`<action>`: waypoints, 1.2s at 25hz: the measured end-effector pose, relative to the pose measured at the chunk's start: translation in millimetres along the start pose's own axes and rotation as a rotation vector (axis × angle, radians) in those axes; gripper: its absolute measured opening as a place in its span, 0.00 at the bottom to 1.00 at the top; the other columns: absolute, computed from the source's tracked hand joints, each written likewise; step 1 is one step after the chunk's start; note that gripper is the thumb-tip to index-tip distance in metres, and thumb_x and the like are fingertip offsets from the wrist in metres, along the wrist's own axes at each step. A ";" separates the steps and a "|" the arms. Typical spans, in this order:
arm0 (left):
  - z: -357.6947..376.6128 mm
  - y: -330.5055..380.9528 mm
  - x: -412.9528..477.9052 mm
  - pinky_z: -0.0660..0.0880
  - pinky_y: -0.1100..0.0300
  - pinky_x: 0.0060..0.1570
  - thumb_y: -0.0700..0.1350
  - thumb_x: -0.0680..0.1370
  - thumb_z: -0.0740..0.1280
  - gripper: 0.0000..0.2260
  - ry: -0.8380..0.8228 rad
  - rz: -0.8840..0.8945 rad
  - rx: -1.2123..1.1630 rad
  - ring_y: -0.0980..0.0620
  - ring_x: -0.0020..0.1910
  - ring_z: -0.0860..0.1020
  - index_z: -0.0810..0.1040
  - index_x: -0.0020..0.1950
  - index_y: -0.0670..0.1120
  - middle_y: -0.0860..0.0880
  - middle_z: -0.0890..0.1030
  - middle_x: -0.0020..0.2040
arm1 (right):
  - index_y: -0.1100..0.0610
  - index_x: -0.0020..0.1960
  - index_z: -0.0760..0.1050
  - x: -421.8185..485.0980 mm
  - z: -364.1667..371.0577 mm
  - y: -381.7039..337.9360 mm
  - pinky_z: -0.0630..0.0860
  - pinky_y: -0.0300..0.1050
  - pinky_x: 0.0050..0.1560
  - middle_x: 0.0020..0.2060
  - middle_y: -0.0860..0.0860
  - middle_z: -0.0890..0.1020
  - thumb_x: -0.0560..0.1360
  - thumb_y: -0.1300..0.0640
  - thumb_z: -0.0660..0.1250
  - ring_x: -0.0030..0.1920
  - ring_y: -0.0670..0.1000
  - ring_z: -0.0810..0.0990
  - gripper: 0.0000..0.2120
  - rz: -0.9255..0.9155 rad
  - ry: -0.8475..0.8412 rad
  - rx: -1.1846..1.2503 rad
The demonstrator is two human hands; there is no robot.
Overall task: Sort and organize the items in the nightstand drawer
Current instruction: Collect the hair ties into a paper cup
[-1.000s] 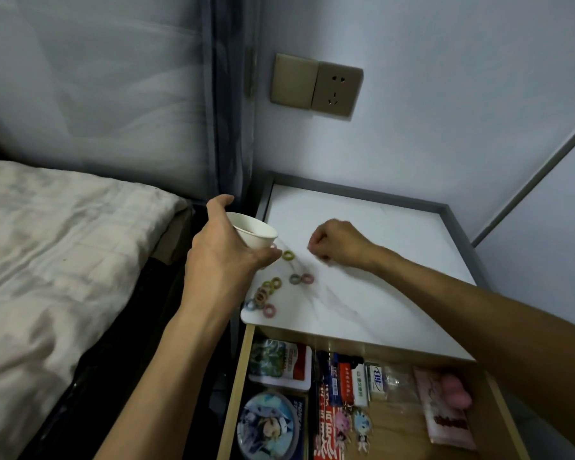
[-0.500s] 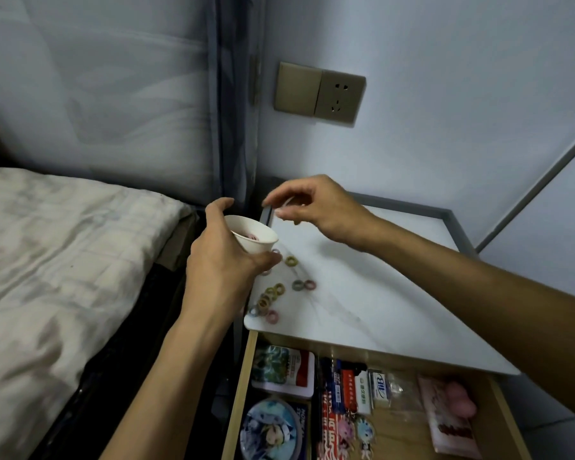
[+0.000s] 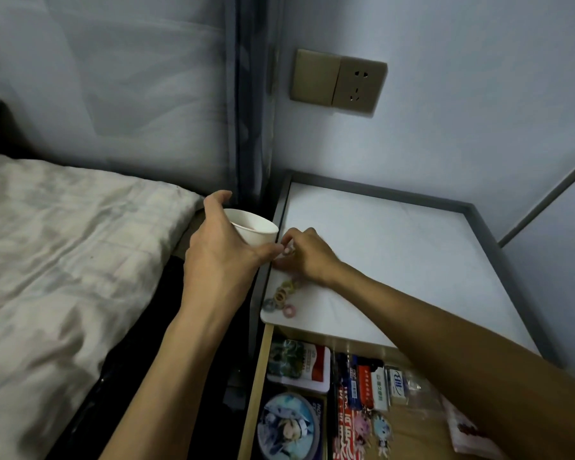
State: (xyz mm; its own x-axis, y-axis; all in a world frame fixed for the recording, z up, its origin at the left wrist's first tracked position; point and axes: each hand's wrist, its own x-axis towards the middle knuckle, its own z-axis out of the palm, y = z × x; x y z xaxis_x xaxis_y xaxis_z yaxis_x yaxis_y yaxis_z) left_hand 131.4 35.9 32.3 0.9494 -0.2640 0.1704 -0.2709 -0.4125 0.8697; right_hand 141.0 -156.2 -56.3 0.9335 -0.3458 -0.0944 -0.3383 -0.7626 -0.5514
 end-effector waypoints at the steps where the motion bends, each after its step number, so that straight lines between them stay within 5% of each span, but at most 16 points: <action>1: -0.1 0.2 -0.4 0.75 0.48 0.57 0.50 0.63 0.81 0.43 -0.003 -0.001 -0.005 0.45 0.60 0.76 0.63 0.73 0.51 0.45 0.77 0.63 | 0.53 0.53 0.77 1.3 0.4 -2.2 0.73 0.42 0.46 0.50 0.52 0.76 0.70 0.51 0.75 0.50 0.53 0.79 0.14 -0.020 0.007 -0.009; 6: 0.9 1.3 -0.9 0.75 0.49 0.57 0.49 0.64 0.80 0.42 -0.021 0.003 -0.005 0.45 0.60 0.76 0.63 0.73 0.51 0.46 0.77 0.63 | 0.55 0.44 0.78 0.3 -8.3 -2.3 0.74 0.44 0.44 0.44 0.52 0.82 0.75 0.56 0.70 0.46 0.53 0.80 0.03 -0.130 -0.051 -0.115; 11: 1.6 3.6 -4.0 0.76 0.49 0.57 0.49 0.64 0.80 0.42 -0.043 -0.004 -0.019 0.45 0.59 0.76 0.62 0.73 0.51 0.45 0.77 0.62 | 0.59 0.45 0.81 -3.8 -15.0 0.9 0.80 0.51 0.48 0.44 0.56 0.83 0.74 0.59 0.69 0.44 0.56 0.81 0.04 -0.124 -0.097 -0.239; 15: 4.6 3.4 -4.2 0.72 0.59 0.51 0.48 0.65 0.80 0.42 -0.079 0.014 -0.025 0.48 0.59 0.75 0.62 0.73 0.51 0.46 0.76 0.62 | 0.61 0.45 0.83 -14.3 -49.1 -5.4 0.81 0.47 0.47 0.39 0.56 0.85 0.71 0.67 0.70 0.38 0.50 0.82 0.05 -0.026 0.081 0.143; 19: 9.3 8.9 -7.3 0.68 0.63 0.48 0.48 0.65 0.81 0.43 -0.120 0.019 -0.032 0.55 0.53 0.73 0.61 0.74 0.53 0.48 0.77 0.62 | 0.64 0.46 0.80 -39.0 -99.4 -45.4 0.79 0.41 0.42 0.37 0.55 0.83 0.72 0.70 0.70 0.36 0.48 0.80 0.04 -0.195 0.090 0.581; 24: 15.2 16.7 -12.6 0.73 0.60 0.51 0.46 0.65 0.81 0.44 -0.179 0.048 -0.054 0.56 0.52 0.75 0.60 0.75 0.52 0.51 0.78 0.62 | 0.56 0.52 0.83 -64.0 -112.7 -75.3 0.80 0.39 0.47 0.42 0.47 0.85 0.72 0.63 0.74 0.43 0.43 0.83 0.10 -0.401 -0.208 0.150; 30: 15.0 14.6 -12.4 0.72 0.59 0.48 0.47 0.64 0.81 0.43 -0.145 0.024 -0.060 0.52 0.51 0.75 0.62 0.73 0.54 0.51 0.76 0.56 | 0.57 0.53 0.83 -64.8 -120.1 -50.1 0.79 0.37 0.49 0.46 0.49 0.85 0.76 0.65 0.69 0.46 0.43 0.83 0.09 -0.316 -0.001 0.382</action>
State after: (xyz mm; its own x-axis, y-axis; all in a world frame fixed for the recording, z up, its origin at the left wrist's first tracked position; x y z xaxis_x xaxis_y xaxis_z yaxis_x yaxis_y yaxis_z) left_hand 113.3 20.1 35.9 0.9088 -0.3976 0.1265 -0.2788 -0.3532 0.8930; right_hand 83.1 -161.2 76.9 0.9836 -0.1293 0.1260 0.0291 -0.5752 -0.8175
